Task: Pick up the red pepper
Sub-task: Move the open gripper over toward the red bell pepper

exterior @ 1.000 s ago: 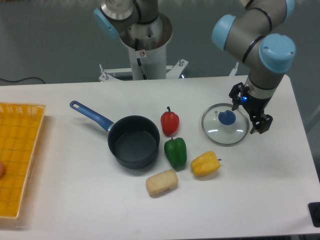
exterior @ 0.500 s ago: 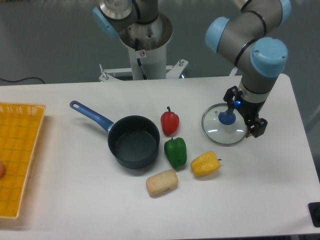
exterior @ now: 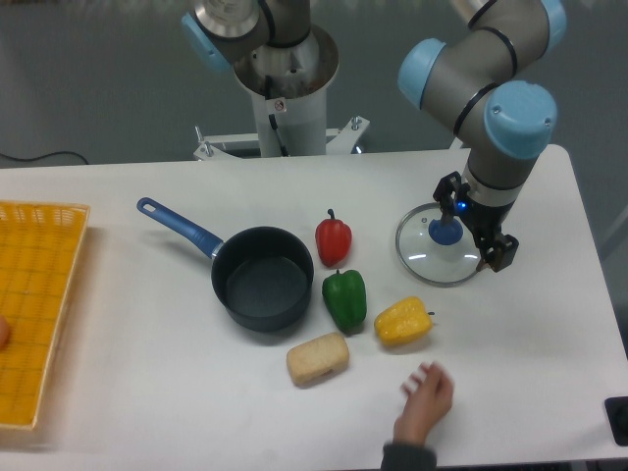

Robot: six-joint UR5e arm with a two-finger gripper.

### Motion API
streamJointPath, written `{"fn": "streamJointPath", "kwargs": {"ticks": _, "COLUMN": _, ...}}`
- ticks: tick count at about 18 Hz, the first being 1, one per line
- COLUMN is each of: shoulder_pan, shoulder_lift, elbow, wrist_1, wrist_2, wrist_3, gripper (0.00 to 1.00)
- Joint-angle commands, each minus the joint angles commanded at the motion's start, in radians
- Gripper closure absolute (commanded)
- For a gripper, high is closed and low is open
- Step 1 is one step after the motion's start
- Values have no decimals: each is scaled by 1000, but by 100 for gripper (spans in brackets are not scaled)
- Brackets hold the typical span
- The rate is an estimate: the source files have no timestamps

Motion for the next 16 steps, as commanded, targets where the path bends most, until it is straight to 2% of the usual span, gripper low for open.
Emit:
{"fn": "streamJointPath", "kwargs": {"ticks": 3, "shoulder_pan": -5, "shoulder_lift": 2, "elbow": -8, "wrist_1": -2, "wrist_2": 0, "wrist_3": -2, "gripper": 0}}
{"fn": "streamJointPath", "kwargs": {"ticks": 10, "shoulder_pan": 5, "shoulder_lift": 63, "elbow": -123, "wrist_1": -2, "wrist_2": -5, "wrist_3": -31, "gripper": 0}}
{"fn": "streamJointPath", "kwargs": {"ticks": 12, "shoulder_pan": 5, "shoulder_lift": 87, "elbow": -150, "wrist_1": -2, "wrist_2": -5, "wrist_3": -73, "gripper": 0}}
{"fn": "streamJointPath", "kwargs": {"ticks": 16, "shoulder_pan": -8, "shoulder_lift": 113, "elbow": -166, "wrist_1": -9, "wrist_2": -3, "wrist_3": -207, "gripper": 0}}
